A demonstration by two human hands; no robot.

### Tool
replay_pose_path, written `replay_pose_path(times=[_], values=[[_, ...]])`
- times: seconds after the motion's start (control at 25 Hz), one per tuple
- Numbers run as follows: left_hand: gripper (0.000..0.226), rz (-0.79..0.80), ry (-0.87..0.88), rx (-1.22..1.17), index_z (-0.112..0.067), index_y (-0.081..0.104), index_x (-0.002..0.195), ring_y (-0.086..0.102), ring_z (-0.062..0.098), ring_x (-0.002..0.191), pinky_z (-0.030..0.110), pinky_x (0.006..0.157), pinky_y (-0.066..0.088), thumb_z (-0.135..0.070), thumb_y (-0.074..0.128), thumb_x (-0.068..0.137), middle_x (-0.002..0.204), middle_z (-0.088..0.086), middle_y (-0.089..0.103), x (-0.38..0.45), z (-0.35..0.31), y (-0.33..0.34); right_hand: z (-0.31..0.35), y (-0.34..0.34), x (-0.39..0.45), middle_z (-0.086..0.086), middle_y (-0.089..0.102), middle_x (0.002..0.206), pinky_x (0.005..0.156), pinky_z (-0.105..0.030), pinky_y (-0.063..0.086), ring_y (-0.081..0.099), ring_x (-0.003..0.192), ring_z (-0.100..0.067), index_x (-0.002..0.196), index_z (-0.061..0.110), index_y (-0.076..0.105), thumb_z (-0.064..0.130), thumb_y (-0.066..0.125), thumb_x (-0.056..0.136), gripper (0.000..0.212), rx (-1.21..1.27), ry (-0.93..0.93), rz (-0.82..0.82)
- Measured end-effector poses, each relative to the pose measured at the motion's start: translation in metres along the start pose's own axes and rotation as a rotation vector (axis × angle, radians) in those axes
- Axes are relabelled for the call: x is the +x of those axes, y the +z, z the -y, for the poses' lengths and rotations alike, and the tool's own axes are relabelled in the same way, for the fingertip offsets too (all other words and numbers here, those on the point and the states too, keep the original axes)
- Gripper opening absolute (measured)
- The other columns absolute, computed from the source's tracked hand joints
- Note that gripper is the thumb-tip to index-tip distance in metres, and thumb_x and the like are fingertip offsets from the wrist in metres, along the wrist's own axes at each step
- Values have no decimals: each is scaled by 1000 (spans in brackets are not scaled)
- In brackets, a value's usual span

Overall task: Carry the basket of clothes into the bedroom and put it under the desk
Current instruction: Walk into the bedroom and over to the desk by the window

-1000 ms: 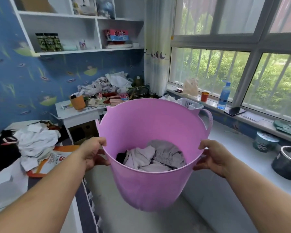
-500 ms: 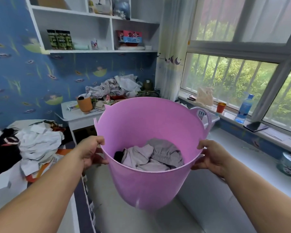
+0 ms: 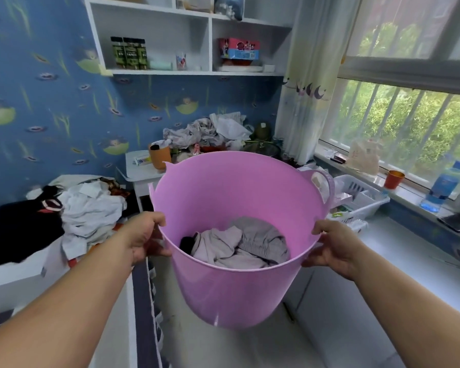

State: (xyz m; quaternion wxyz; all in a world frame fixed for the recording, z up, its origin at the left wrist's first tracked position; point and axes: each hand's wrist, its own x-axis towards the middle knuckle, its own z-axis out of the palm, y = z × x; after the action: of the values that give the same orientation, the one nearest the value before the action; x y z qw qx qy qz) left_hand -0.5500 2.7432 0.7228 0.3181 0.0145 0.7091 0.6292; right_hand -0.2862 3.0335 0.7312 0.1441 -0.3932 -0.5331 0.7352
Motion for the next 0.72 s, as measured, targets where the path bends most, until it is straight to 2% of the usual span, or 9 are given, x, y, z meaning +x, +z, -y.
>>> replay_pose_path(times=[0.16, 0.32, 0.48, 0.64, 0.72], values=[[36, -79, 8, -4, 2, 57, 123, 53, 34, 67, 40, 37, 59, -4, 51, 88, 100, 19, 45, 10, -1, 11, 12, -3, 38, -19, 47, 102, 60, -52, 58, 54, 67, -38, 122, 4, 54, -1, 46, 80, 44, -16, 11, 62], [25, -142, -3, -18, -1, 58, 110, 55, 33, 57, 39, 39, 59, -5, 50, 87, 81, 15, 47, 23, -6, 29, 25, -16, 79, -19, 45, 99, 57, -51, 58, 47, 61, -34, 128, 2, 52, 0, 47, 79, 49, -16, 34, 98], [21, -199, -15, -47, -2, 59, 104, 60, 32, 38, 39, 42, 61, -6, 51, 85, 76, 17, 53, 39, -10, 54, 44, -33, 124, -19, 46, 102, 58, -52, 57, 49, 58, -34, 132, 7, 50, 0, 48, 79, 53, -42, 38, 147], [19, -244, 16, -75, -5, 61, 100, 60, 35, 53, 41, 45, 62, -4, 51, 85, 79, 16, 55, 53, -11, 80, 61, -49, 160, -22, 52, 105, 61, -54, 57, 58, 49, -34, 129, 8, 52, 2, 51, 76, 53, -66, 42, 202], [19, -264, 27, -94, -5, 61, 100, 60, 34, 53, 42, 45, 61, -2, 50, 85, 79, 15, 55, 58, -10, 88, 64, -53, 172, -23, 55, 105, 62, -55, 57, 62, 48, -35, 124, 7, 54, 2, 52, 75, 50, -74, 42, 225]])
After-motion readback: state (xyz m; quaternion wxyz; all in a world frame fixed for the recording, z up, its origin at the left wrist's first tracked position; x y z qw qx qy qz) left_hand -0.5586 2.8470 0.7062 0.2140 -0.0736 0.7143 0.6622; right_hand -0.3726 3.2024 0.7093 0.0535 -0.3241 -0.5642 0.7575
